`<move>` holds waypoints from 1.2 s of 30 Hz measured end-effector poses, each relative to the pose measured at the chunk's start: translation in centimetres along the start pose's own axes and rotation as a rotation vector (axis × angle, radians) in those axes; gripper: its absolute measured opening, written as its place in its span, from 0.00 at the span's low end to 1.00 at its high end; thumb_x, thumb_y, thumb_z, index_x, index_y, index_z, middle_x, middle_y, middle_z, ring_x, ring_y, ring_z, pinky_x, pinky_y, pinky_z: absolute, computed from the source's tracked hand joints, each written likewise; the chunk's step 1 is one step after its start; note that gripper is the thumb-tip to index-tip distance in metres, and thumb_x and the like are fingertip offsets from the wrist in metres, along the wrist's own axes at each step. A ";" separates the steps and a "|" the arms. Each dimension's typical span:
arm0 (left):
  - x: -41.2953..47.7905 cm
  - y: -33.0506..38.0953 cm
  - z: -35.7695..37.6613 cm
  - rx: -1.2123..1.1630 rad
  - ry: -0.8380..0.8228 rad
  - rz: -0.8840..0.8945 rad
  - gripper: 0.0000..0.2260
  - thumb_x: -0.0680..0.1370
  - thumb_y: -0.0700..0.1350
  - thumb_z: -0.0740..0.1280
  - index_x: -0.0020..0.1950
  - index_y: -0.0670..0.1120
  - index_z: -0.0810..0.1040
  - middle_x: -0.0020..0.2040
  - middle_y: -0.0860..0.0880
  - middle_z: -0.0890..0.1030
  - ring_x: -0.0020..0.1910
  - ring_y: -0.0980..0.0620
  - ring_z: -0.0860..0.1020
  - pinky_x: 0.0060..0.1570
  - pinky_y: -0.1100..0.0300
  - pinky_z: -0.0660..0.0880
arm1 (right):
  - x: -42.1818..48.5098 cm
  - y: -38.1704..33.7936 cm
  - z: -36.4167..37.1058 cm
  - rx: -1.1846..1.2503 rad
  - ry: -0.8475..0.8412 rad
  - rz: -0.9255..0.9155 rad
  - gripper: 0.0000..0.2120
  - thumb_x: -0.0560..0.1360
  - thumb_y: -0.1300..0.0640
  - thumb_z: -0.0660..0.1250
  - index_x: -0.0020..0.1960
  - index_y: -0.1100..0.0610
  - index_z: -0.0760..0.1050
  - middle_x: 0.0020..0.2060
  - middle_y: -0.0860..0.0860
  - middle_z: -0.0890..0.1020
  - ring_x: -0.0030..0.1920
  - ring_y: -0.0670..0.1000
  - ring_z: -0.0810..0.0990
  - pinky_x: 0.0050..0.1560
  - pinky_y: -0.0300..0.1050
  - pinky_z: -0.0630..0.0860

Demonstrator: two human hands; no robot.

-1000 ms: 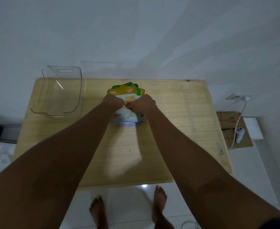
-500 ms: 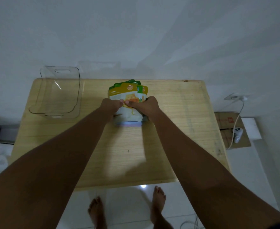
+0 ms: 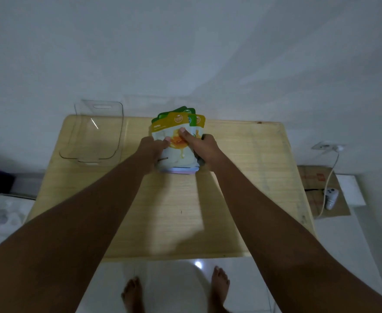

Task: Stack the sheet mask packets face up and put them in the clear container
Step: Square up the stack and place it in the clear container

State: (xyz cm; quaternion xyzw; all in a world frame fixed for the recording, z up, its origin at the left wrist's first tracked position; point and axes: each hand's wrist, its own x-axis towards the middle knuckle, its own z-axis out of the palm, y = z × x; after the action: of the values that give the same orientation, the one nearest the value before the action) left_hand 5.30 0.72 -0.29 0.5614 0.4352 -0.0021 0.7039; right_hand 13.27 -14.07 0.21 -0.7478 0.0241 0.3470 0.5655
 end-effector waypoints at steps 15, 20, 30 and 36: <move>0.4 10.7 -19.6 0.224 -0.027 0.472 0.22 0.73 0.53 0.70 0.63 0.43 0.75 0.57 0.43 0.82 0.54 0.44 0.82 0.54 0.44 0.80 | -0.6 -10.3 19.1 0.013 -0.128 -0.501 0.19 0.71 0.56 0.78 0.59 0.58 0.81 0.53 0.56 0.87 0.54 0.55 0.86 0.56 0.56 0.83; 2.3 10.5 -22.2 0.251 0.006 0.606 0.19 0.77 0.45 0.68 0.66 0.42 0.70 0.61 0.46 0.78 0.59 0.50 0.77 0.50 0.64 0.76 | 2.2 -9.8 23.1 0.023 -0.006 -0.612 0.28 0.68 0.58 0.81 0.63 0.64 0.76 0.57 0.61 0.84 0.58 0.60 0.84 0.59 0.64 0.80; 8.0 7.6 -21.1 0.293 0.008 0.767 0.22 0.76 0.40 0.69 0.67 0.39 0.67 0.62 0.44 0.76 0.62 0.49 0.76 0.61 0.60 0.75 | 5.4 -6.9 23.5 -0.053 0.180 -0.584 0.37 0.62 0.49 0.83 0.66 0.54 0.71 0.59 0.50 0.83 0.59 0.49 0.83 0.59 0.52 0.82; 9.4 5.0 -20.6 0.236 -0.022 0.683 0.24 0.73 0.28 0.66 0.66 0.38 0.62 0.60 0.46 0.74 0.53 0.63 0.76 0.51 0.70 0.75 | 6.1 -4.9 25.2 -0.150 0.198 -0.633 0.37 0.66 0.60 0.79 0.71 0.58 0.66 0.59 0.52 0.81 0.57 0.49 0.82 0.56 0.41 0.80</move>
State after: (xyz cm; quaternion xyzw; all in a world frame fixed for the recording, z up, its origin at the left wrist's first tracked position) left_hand 1.04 23.42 -1.88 0.7517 0.2117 0.1770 0.5990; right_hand 7.58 11.63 -2.09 -0.7879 -0.1802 0.0805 0.5834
